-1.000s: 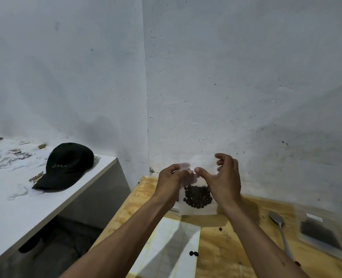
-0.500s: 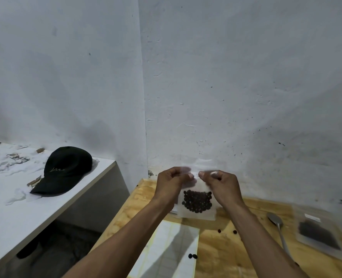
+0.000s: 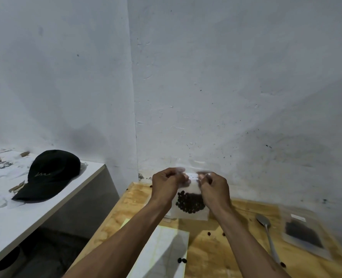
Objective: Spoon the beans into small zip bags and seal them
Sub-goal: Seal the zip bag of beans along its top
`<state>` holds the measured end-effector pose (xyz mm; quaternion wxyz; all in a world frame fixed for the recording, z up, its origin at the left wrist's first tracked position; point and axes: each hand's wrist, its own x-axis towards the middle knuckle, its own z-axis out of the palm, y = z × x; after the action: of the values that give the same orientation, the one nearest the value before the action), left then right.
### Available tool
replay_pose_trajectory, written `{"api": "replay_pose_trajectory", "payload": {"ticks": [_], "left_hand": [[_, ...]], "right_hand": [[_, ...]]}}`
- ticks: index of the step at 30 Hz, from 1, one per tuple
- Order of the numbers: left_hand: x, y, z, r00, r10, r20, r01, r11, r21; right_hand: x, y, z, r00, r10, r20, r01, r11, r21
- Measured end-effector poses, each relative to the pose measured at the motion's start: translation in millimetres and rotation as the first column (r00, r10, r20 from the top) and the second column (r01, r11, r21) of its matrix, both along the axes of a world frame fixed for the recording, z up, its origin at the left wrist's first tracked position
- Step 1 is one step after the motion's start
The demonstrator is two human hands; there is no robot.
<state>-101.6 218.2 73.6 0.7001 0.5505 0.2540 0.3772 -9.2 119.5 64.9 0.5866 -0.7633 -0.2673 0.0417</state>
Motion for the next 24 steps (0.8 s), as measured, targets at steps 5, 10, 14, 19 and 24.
{"api": "replay_pose_trajectory", "payload": {"ticks": [5,10,14,19,24], "left_hand": [[5,3,-2,1.0,-0.007,0.014,0.007,1.0,-0.024],[23,-3,-17,0.949,-0.229,-0.216,0.238,0.971,0.017],[37,-26,-29,0.896,-0.306,-0.321,0.358,0.927,0.116],[67,-62,-33,0.906,-0.292,-0.306,0.327,0.943,0.068],[112,-114,-51,0.853,-0.295,-0.43,0.393,0.906,0.158]], "right_hand": [[15,-21,4,0.944,0.254,-0.21,-0.263,0.965,-0.018],[35,-46,-10,0.935,0.189,-0.299,-0.198,0.98,-0.001],[53,-67,-14,0.96,0.064,-0.274,-0.067,0.998,-0.002],[71,-110,-24,0.974,-0.001,-0.228,-0.026,0.993,-0.117],[97,-165,-28,0.953,-0.255,-0.163,0.235,0.963,-0.131]]}}
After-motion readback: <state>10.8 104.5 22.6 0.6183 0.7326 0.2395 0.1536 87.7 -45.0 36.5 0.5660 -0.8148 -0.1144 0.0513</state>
